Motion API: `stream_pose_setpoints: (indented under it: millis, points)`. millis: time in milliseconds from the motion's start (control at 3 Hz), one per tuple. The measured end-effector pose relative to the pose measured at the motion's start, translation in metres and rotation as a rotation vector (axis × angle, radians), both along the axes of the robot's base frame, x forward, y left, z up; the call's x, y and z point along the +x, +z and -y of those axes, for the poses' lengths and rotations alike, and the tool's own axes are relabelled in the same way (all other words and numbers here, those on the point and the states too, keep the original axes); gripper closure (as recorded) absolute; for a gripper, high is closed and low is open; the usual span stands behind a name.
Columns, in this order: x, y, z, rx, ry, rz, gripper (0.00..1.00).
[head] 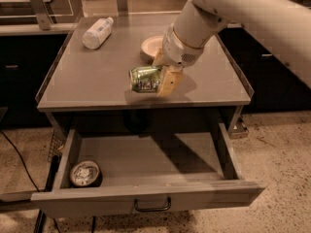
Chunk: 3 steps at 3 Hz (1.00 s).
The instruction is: Place green can into top drawer
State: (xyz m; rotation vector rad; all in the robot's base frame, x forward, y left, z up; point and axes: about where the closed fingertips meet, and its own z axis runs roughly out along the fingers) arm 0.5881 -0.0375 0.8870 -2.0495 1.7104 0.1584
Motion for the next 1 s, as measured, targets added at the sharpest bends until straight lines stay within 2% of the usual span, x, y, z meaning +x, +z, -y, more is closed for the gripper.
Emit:
stream_pose_setpoints:
  millis: [333,667,1000]
  points:
    - [-0.057,-0.002,0.016,0.000,-0.040,-0.042,1.00]
    - [-0.058,-0.004,0.017,0.001,-0.043,-0.046,1.00]
    - [-0.073,-0.024,0.027,0.000,-0.080,-0.090,1.00]
